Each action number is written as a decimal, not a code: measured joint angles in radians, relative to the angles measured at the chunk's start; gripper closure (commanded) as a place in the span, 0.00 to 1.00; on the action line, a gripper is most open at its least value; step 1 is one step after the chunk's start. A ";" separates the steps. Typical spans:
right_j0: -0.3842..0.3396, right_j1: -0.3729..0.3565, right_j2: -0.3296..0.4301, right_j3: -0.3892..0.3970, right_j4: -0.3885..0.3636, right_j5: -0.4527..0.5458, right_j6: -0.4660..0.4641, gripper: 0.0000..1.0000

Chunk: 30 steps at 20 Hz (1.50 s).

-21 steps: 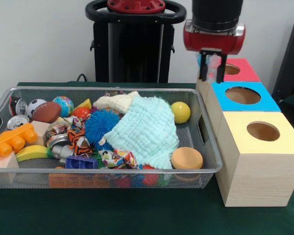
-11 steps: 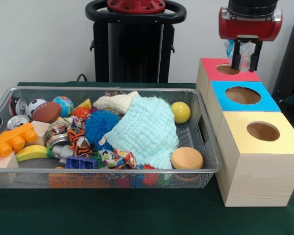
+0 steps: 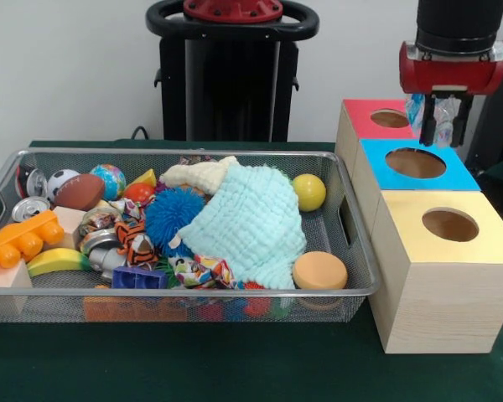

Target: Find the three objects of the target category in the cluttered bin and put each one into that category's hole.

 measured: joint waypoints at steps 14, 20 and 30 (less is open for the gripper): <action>0.070 0.052 -0.057 0.110 0.001 -0.216 0.000 1.00; 0.084 0.062 -0.072 0.140 0.018 -0.281 0.000 1.00; 0.118 0.062 -0.113 0.158 0.039 -0.329 0.000 0.00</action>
